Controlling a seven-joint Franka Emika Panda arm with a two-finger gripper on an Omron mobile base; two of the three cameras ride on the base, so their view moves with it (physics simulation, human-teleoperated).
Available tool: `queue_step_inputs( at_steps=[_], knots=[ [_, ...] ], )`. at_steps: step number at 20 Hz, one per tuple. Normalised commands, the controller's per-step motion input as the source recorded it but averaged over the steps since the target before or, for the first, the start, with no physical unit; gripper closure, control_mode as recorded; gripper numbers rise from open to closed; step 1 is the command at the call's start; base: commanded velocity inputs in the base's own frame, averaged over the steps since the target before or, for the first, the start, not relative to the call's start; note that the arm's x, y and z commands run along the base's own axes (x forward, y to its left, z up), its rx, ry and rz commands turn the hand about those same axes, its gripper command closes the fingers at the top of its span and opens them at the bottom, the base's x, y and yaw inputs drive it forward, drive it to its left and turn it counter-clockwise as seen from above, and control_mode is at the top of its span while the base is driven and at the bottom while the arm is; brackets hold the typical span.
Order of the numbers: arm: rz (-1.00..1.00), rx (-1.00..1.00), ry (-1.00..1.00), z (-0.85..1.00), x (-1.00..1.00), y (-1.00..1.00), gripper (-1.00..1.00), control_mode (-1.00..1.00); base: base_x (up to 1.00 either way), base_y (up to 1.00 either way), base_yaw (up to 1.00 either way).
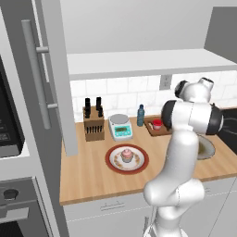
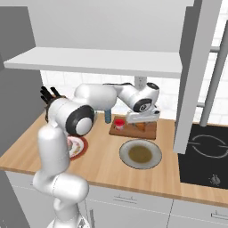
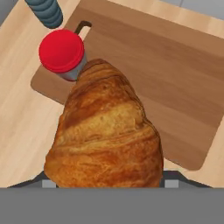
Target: From the different types of pastries on the counter, select a croissant and place it on the cutting board. Then retrieve a jar of jam from the cabinet and place it alongside the croissant on the cutting board.
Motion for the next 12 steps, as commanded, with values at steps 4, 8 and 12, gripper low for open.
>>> queue_step_inputs(
  at_steps=[4,8,12],
  knots=[
    [-0.03,0.00,0.00,0.13,1.00,0.06,1.00,-1.00,0.00,0.00,0.00],
    [-0.02,0.00,0.00,0.00,0.75,0.01,1.00,-1.00,0.00,0.00,0.00],
    [0.00,0.00,0.00,-0.38,0.40,-0.08,1.00,-1.00,0.00,0.00,0.00]
  ],
)
